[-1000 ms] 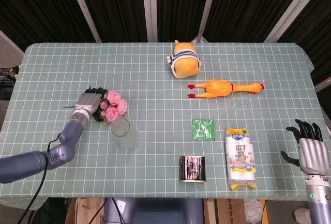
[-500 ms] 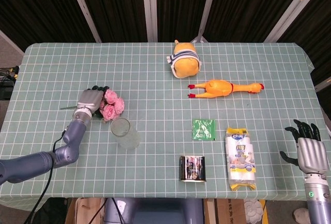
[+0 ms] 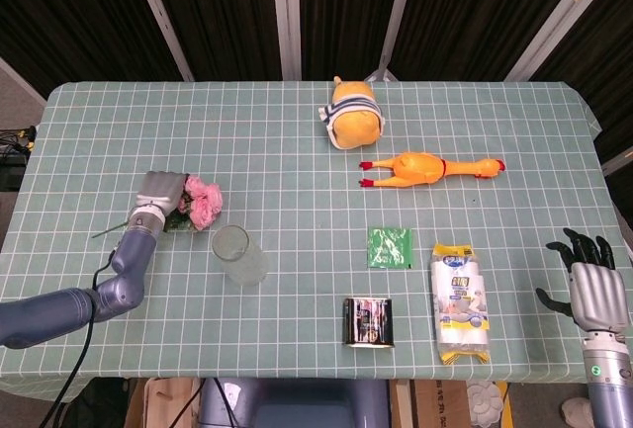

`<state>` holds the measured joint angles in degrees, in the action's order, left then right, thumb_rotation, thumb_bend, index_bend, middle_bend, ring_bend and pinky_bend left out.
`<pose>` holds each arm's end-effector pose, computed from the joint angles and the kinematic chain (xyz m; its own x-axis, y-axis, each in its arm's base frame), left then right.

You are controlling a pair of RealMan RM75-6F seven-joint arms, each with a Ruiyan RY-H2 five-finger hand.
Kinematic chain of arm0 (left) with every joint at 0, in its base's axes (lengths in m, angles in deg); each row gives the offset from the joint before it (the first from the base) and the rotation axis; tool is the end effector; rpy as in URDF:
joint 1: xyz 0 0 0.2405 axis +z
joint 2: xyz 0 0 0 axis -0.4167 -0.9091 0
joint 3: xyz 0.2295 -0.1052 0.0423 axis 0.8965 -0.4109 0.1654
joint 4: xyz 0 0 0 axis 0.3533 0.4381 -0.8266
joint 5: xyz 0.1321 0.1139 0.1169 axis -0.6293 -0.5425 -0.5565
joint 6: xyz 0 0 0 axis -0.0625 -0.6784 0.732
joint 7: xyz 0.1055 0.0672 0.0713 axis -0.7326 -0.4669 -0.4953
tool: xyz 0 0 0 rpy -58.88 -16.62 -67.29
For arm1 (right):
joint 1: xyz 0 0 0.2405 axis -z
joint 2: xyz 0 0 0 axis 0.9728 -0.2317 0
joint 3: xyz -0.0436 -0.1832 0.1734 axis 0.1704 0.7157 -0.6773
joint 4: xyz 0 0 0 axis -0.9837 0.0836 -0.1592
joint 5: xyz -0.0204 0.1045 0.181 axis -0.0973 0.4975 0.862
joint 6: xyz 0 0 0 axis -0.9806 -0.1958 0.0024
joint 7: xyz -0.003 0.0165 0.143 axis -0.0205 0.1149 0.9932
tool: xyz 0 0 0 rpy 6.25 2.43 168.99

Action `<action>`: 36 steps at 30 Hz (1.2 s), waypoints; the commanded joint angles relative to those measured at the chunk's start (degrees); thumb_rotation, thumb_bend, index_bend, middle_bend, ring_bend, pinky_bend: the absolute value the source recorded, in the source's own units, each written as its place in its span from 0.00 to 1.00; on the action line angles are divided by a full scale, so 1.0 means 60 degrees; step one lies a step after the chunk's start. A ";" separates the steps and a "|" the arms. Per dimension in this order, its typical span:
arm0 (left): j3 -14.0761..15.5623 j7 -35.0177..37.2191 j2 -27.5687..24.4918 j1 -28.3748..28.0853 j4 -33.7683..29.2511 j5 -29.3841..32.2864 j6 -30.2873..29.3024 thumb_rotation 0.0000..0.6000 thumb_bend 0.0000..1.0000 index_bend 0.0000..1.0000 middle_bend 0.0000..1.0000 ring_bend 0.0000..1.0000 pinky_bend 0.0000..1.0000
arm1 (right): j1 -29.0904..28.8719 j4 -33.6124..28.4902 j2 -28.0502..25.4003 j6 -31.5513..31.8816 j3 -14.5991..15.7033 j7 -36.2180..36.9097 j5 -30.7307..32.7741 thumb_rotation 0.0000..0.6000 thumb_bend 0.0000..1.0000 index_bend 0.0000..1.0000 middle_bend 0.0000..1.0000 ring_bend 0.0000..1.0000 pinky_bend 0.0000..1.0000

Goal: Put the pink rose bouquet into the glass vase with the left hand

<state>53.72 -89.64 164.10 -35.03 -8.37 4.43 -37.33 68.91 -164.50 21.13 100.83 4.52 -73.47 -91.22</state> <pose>-0.1964 0.4278 0.0257 0.5797 0.4298 0.6922 0.7778 -0.0388 -0.6273 -0.3377 -0.2133 0.1469 0.4254 -0.0498 0.9036 -0.8876 0.1718 0.4274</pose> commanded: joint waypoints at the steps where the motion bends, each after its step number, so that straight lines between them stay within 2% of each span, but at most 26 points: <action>1: -0.0117 0.0161 0.0003 0.0040 -0.0030 -0.0261 -0.0142 1.00 0.39 0.34 0.47 0.35 0.51 | -0.0013 0.0017 0.0017 -0.0026 0.0001 -0.0022 0.0021 1.00 0.21 0.29 0.13 0.12 0.01; 4: -0.0396 0.0639 -0.0069 0.0152 -0.0169 -0.0799 -0.0283 1.00 0.39 0.34 0.47 0.35 0.50 | -0.0030 0.0034 0.0043 -0.0049 0.0005 -0.0066 0.0037 1.00 0.21 0.29 0.13 0.12 0.01; 7: -0.0744 0.1521 -0.0265 0.0428 -0.0418 -0.1941 -0.0561 1.00 0.39 0.33 0.46 0.35 0.49 | -0.0039 0.0036 0.0054 -0.0084 0.0013 -0.0079 0.0063 1.00 0.21 0.29 0.13 0.12 0.01; 13: -0.1360 0.4197 -0.0807 0.1319 -0.0809 -0.5287 -0.1931 1.00 0.39 0.32 0.46 0.35 0.47 | -0.0044 0.0043 0.0052 -0.0154 0.0009 -0.0078 0.0164 1.00 0.21 0.29 0.13 0.12 0.01; 16: -0.1682 0.5774 -0.1115 0.1714 -0.0826 -0.6474 -0.2535 1.00 0.39 0.33 0.46 0.34 0.46 | -0.0052 0.0044 0.0077 -0.0163 0.0008 -0.0133 0.0196 1.00 0.21 0.29 0.13 0.12 0.01; 20: -0.2158 0.6976 -0.1773 0.1955 -0.1178 -0.6621 -0.2456 1.00 0.39 0.33 0.46 0.33 0.45 | -0.0063 0.0036 0.0101 -0.0172 0.0020 -0.0173 0.0197 1.00 0.21 0.29 0.13 0.12 0.01; 26: -0.3355 0.8673 -0.2749 0.2058 -0.2354 -0.6361 -0.2205 1.00 0.39 0.32 0.45 0.32 0.45 | -0.0065 0.0033 0.0107 -0.0171 0.0012 -0.0156 0.0211 1.00 0.21 0.29 0.13 0.12 0.01; 30: -0.4276 1.0107 -0.2707 0.2041 -0.3472 -0.6684 -0.2702 1.00 0.39 0.33 0.46 0.32 0.45 | -0.0069 0.0065 0.0101 -0.0211 -0.0007 -0.0120 0.0273 1.00 0.21 0.29 0.13 0.12 0.01; 33: -0.4726 1.0776 -0.2619 0.1997 -0.4145 -0.6703 -0.2857 1.00 0.39 0.33 0.46 0.32 0.45 | -0.0064 0.0066 0.0090 -0.0206 -0.0003 -0.0095 0.0264 1.00 0.21 0.29 0.13 0.12 0.01; 36: -0.4974 1.0824 -0.2697 0.1853 -0.4684 -0.6655 -0.2749 1.00 0.39 0.34 0.46 0.32 0.45 | -0.0047 0.0045 0.0064 -0.0179 -0.0004 -0.0033 0.0238 1.00 0.21 0.29 0.13 0.12 0.01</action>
<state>25.72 -25.77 148.13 -23.36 -34.17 -35.30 -53.47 68.60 -164.20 21.54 99.72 4.50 -73.72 -89.76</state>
